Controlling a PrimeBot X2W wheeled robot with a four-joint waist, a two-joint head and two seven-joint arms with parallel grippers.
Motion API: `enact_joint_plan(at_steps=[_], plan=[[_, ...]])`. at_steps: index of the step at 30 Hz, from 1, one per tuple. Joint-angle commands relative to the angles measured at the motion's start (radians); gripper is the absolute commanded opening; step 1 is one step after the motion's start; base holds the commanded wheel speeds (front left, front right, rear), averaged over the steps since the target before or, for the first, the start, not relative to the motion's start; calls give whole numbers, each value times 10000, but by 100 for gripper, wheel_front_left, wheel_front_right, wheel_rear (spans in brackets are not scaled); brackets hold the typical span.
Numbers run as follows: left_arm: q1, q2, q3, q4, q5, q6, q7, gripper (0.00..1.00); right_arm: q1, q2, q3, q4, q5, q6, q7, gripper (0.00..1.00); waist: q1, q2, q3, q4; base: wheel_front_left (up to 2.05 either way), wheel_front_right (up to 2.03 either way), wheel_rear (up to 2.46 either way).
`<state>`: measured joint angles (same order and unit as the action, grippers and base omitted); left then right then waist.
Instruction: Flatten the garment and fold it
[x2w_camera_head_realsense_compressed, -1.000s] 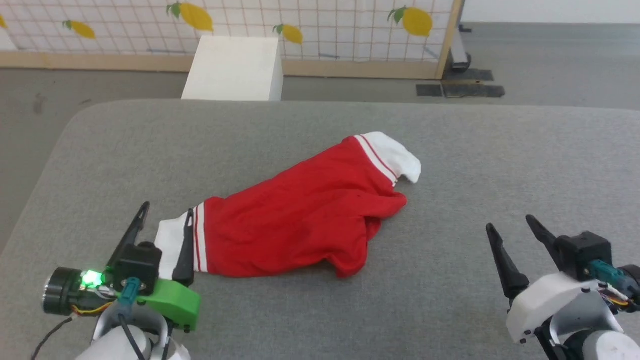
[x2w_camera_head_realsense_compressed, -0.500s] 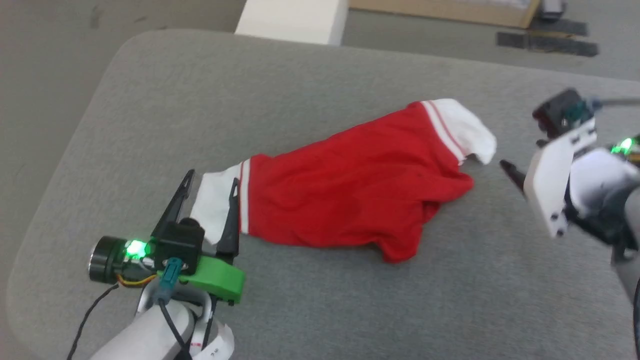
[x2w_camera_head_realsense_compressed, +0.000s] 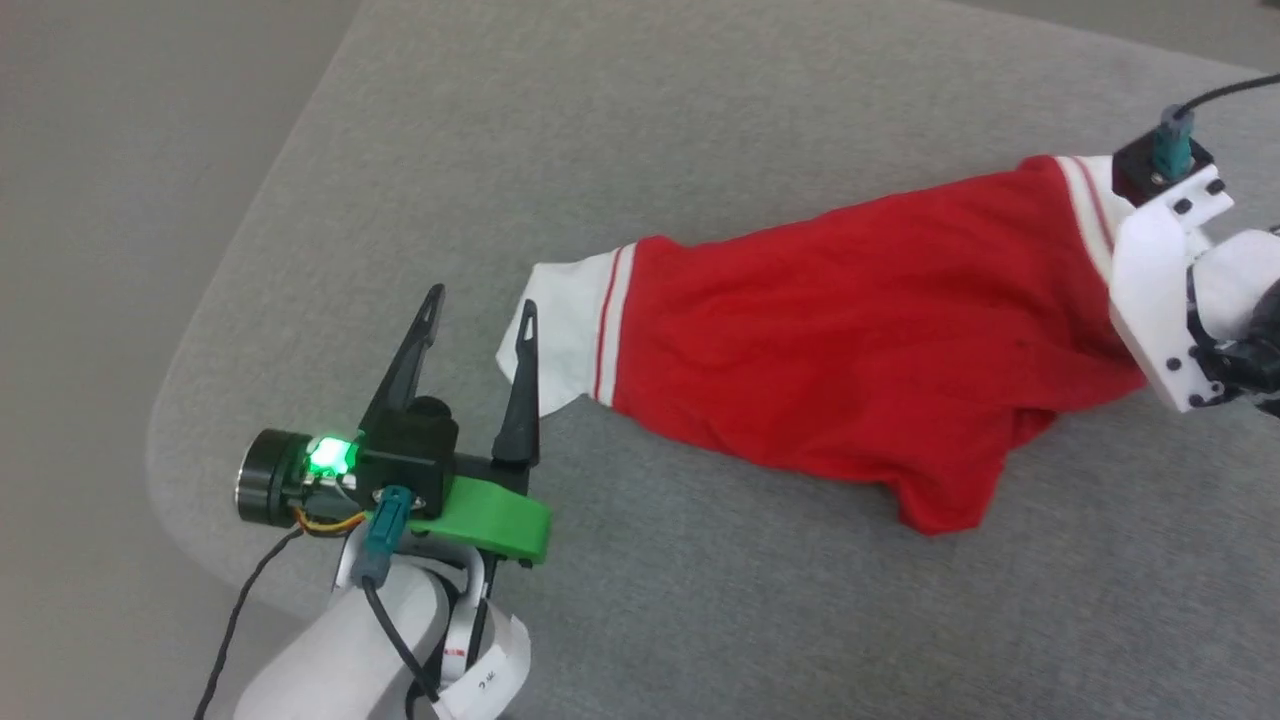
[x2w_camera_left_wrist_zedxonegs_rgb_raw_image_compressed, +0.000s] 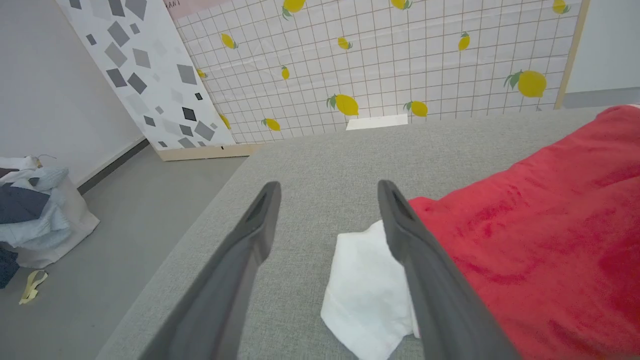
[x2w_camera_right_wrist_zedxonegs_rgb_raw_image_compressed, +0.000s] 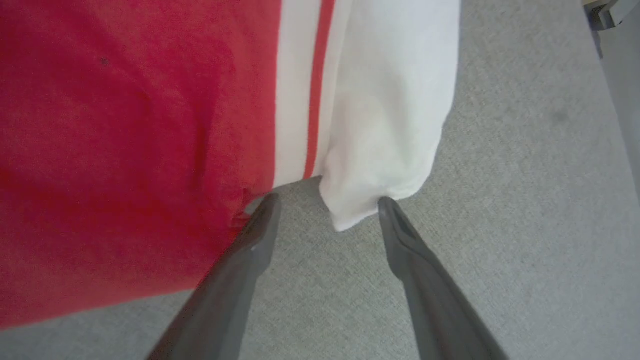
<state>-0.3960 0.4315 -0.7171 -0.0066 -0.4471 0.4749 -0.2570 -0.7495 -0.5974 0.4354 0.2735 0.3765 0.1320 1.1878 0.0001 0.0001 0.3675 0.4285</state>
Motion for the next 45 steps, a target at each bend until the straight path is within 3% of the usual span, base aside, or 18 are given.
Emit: enact_joint_plan(at_steps=[1,4,5,6,7,14,23,34,39,43,44,45], plan=[[35,-143,130,14,218,-78,-45,100,-5,-79,59,149,-74,-13,-14,100,-1,-1,627,713,0,0,0],[183,-318,348,25,378,-198,-46,100,224,-74,18,414,-130,-13,-2,100,-1,-1,677,783,0,0,0],[238,-366,429,31,446,-246,-46,100,331,-89,43,468,-175,-13,21,94,-1,-1,687,785,0,0,0],[281,-399,491,42,498,-285,-46,100,414,-112,78,487,-209,-13,26,35,-1,-1,687,776,0,0,0],[329,-435,561,71,558,-335,-46,100,513,-131,77,512,-223,-13,5,0,-1,-1,669,751,0,0,0],[495,-488,897,436,770,-732,-46,100,1104,-361,53,495,-298,-13,-700,0,-1,-1,71,221,0,0,0],[683,-104,989,1018,529,-1239,104,100,2072,-1353,726,16,389,-13,-1822,0,-1,-1,-1386,-1042,0,0,0],[1088,523,1052,839,262,-1335,608,100,3935,-2405,273,-515,701,-13,-2385,0,-1,-1,-2554,-2153,0,0,0],[1275,645,1059,646,157,-1277,779,100,4961,-2330,-606,-475,417,-13,-2400,0,-1,-1,-2591,-2450,0,0,0],[1254,668,1000,557,140,-1284,916,100,5528,-1832,-1290,-339,-75,-13,-2578,2,-1,-1,-2552,-2605,0,0,0],[1237,675,985,542,136,-1295,947,100,5579,-1617,-1502,-332,-237,-13,-2782,100,-1,-1,-2560,-2639,0,0,0],[1227,681,979,534,131,-1295,969,100,5591,-1423,-1708,-298,-367,-13,-2934,100,-1,-1,-2576,-2669,0,0,0]])
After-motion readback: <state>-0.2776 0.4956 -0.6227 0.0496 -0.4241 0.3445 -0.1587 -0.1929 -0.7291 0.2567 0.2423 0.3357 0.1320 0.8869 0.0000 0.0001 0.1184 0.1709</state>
